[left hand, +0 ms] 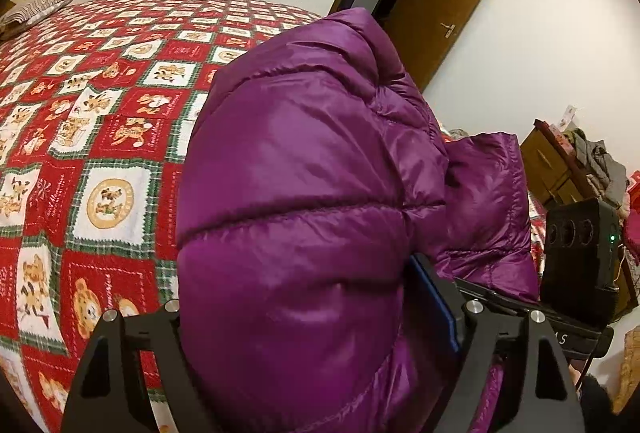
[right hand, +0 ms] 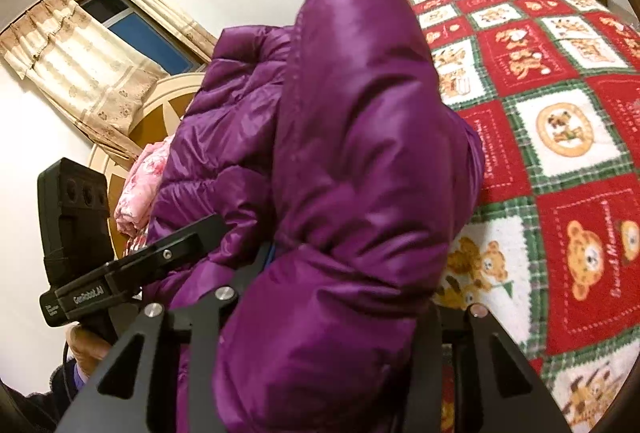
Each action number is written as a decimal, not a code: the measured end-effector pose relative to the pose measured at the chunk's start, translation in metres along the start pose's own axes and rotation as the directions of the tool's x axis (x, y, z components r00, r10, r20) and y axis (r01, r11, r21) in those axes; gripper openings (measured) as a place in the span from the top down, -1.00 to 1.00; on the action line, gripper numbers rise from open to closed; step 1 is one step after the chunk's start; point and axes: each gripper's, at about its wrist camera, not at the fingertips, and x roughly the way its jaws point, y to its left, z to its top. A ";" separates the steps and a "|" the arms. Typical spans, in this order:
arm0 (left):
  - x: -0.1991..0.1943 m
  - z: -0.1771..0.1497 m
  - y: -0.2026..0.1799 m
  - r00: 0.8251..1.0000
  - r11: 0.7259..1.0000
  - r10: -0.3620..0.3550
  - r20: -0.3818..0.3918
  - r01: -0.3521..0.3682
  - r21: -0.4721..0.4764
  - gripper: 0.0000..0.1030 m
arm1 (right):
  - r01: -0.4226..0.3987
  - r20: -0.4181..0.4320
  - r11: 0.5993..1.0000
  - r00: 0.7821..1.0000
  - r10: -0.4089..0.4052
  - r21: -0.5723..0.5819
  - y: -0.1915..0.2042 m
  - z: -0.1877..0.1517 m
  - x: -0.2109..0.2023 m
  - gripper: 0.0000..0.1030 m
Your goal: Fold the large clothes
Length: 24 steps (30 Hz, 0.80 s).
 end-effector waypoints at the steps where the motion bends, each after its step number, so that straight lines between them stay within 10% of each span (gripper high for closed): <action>1: 0.000 0.000 -0.003 1.000 1.000 -0.005 0.000 0.005 0.002 -0.62 | 0.002 0.006 1.000 1.000 -0.002 -0.002 -0.001 -0.001 -0.004 0.15; 24: 0.048 0.017 -0.107 0.978 0.974 -0.200 -0.062 0.205 0.099 -0.62 | 0.165 0.144 0.985 0.975 -0.171 0.056 -0.021 0.006 -0.079 0.16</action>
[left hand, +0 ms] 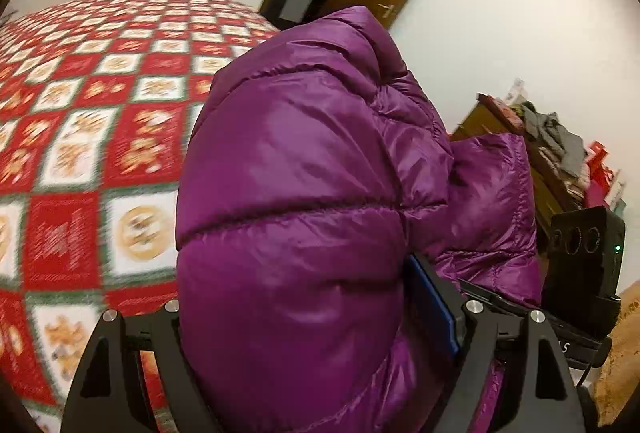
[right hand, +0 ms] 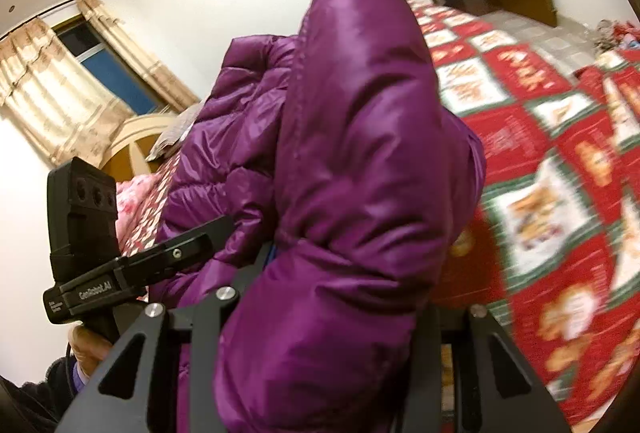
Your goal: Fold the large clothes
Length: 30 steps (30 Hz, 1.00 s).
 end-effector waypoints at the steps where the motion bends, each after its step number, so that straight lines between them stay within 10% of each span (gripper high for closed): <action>1: 0.008 0.006 -0.009 1.000 1.000 -0.019 -0.001 0.019 0.009 -0.62 | 0.016 0.012 1.000 1.000 -0.016 -0.001 -0.003 0.004 -0.006 0.16; 12: 0.080 0.038 -0.061 0.999 1.000 -0.030 -0.016 0.030 0.001 -0.62 | 0.165 0.050 0.986 0.985 -0.163 -0.038 -0.051 0.058 -0.024 0.18; 26: 0.158 0.046 -0.072 0.978 0.980 0.199 -0.062 -0.197 0.035 -0.70 | 0.186 -0.001 0.982 0.983 -0.186 0.016 -0.095 0.077 0.039 0.21; 30: 0.171 0.044 -0.065 0.966 0.966 0.255 -0.051 -0.253 0.044 -0.99 | 0.238 -0.003 0.970 0.971 -0.238 0.058 -0.100 0.075 0.038 -0.17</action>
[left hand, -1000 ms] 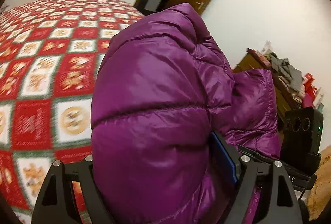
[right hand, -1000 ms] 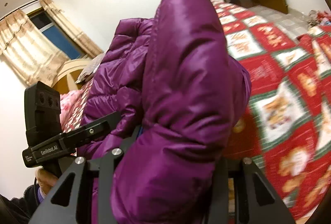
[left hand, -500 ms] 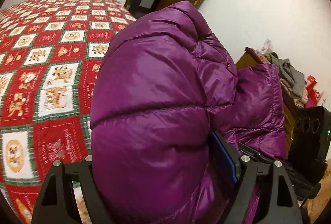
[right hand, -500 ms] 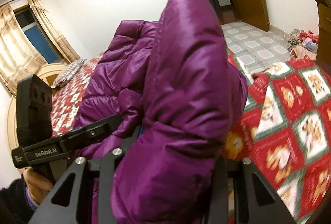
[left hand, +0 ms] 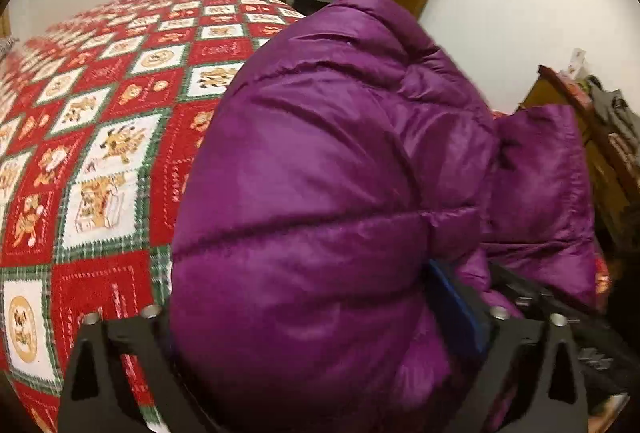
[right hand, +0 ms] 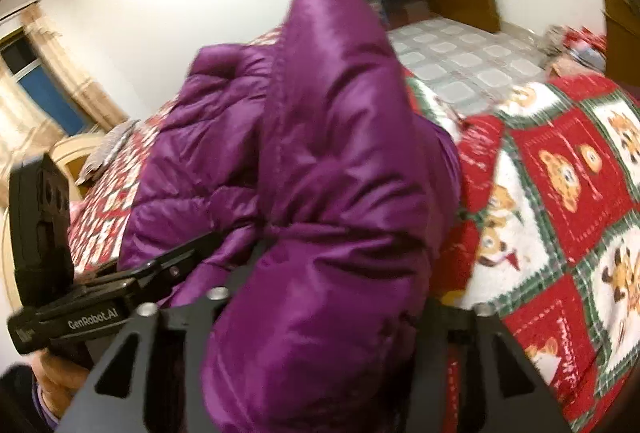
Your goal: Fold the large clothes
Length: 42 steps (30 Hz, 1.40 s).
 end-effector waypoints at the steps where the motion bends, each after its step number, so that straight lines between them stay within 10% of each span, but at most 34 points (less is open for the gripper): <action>1: 0.002 0.001 0.001 1.000 1.000 0.000 0.004 0.000 0.005 -0.99 | 0.012 0.003 1.000 1.000 -0.012 0.020 -0.009 -0.002 -0.007 -0.18; 14: 0.002 -0.001 -0.010 0.999 0.998 0.043 0.032 -0.044 0.045 -0.99 | 0.274 0.253 0.957 0.936 -0.243 -0.094 0.054 0.014 -0.100 -0.21; 24: 0.002 0.001 -0.016 0.998 0.995 0.059 0.034 -0.061 0.074 -0.99 | 0.369 0.057 0.929 0.927 -0.371 0.031 0.021 0.031 -0.017 -0.16; 37: 0.017 0.013 -0.013 0.999 0.993 0.028 0.029 -0.031 0.115 -0.99 | 0.371 0.094 0.927 0.923 -0.374 0.056 -0.007 0.027 -0.010 -0.18; 42: 0.001 0.009 -0.007 0.999 0.994 0.026 -0.033 -0.022 0.107 -0.99 | 0.384 0.053 0.923 0.922 -0.385 0.013 -0.001 0.024 -0.017 -0.49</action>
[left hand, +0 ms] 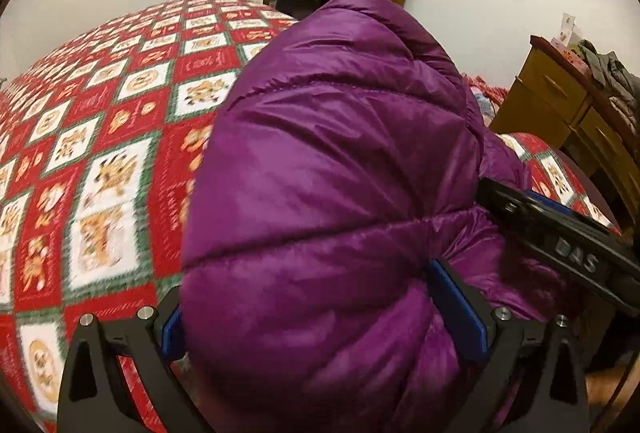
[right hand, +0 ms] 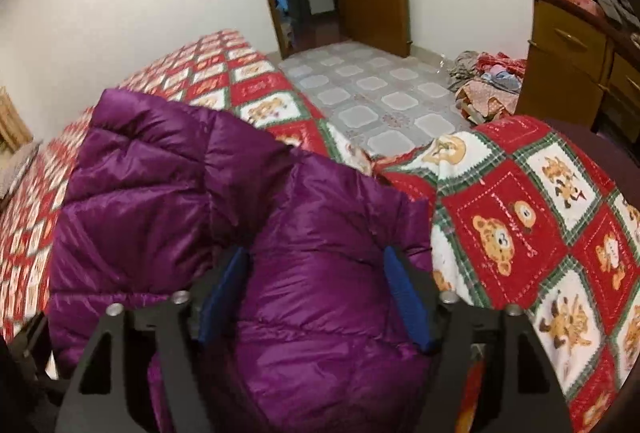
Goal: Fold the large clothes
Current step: 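Lower the folded jacket onto the quilt and open both tools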
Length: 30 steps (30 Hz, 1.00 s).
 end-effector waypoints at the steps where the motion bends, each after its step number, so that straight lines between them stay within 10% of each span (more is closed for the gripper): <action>1: -0.006 -0.002 0.000 1.000 1.000 0.015 0.002 -0.015 0.000 -0.99 | 0.008 0.006 1.000 1.000 -0.008 -0.007 0.000 -0.004 -0.007 -0.49; 8: -0.053 -0.037 -0.008 0.983 0.984 0.166 0.071 -0.170 0.052 -0.98 | 0.021 0.108 0.999 0.994 -0.025 0.036 -0.010 -0.062 -0.078 -0.65; 21: -0.130 -0.120 0.005 0.970 0.981 0.178 0.169 -0.188 0.047 -0.98 | 0.111 0.156 0.993 0.982 -0.104 -0.034 0.002 -0.135 -0.142 -0.89; 30: -0.169 -0.148 -0.004 0.918 0.946 0.297 0.263 -0.321 0.053 -0.98 | 0.123 0.231 0.992 0.967 -0.110 -0.041 0.016 -0.164 -0.180 -0.97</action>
